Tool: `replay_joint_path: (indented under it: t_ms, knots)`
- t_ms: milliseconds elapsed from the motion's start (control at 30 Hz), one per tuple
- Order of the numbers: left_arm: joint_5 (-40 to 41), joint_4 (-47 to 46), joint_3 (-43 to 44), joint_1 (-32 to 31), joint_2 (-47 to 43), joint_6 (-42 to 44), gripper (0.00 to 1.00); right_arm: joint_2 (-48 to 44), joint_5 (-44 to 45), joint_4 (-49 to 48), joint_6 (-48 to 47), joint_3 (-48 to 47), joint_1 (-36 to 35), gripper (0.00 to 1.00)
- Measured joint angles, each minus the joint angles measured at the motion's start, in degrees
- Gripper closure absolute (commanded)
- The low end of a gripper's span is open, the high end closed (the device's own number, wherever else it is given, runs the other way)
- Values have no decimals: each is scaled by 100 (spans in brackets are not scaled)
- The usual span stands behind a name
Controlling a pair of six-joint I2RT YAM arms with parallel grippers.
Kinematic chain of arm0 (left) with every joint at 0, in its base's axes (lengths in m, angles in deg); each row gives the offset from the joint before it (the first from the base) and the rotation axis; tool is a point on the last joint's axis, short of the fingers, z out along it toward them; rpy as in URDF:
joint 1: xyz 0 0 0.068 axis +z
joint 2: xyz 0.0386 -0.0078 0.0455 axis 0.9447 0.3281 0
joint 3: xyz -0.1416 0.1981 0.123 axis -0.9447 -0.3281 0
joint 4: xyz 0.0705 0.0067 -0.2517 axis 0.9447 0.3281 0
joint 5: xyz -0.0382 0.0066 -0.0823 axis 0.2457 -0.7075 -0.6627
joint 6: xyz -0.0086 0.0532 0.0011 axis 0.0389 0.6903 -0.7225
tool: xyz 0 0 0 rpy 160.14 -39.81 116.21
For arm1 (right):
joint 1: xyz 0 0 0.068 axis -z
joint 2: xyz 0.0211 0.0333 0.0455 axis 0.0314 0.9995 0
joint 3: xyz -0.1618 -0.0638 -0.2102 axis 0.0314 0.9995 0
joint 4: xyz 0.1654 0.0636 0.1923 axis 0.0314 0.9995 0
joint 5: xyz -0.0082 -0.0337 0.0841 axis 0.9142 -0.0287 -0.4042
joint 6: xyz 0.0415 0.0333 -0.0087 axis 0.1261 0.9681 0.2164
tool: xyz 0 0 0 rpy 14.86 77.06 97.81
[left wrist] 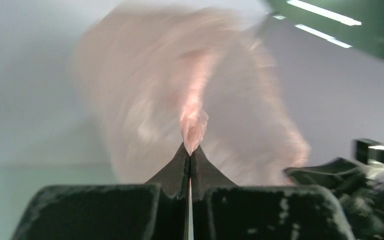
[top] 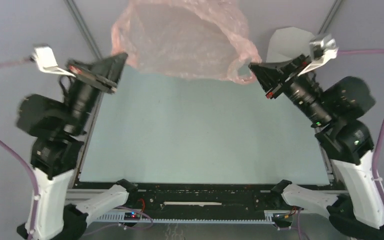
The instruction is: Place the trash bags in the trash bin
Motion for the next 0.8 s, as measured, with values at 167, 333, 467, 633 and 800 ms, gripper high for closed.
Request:
replay_joint_path:
  t_ms: [167,333,467,633,800]
  knots:
    - [365,-197,-3674,431,-857,-236,100,-201,179,-562,177,2844,505,100]
    - [-179,74,-7372,201,131,-992,100,2085,-210,-133,544,4913,345,100]
    - [-417,785,-7744,52,-667,-1311,100,1956,-393,1075,713,5425,-275,100]
    - [-573,1056,-4538,391,-153,-1106,100,1891,-299,1700,634,1812,-17,100]
    - [-588,1263,142,592,1390,-682,100,3058,101,2243,367,-3493,210,100]
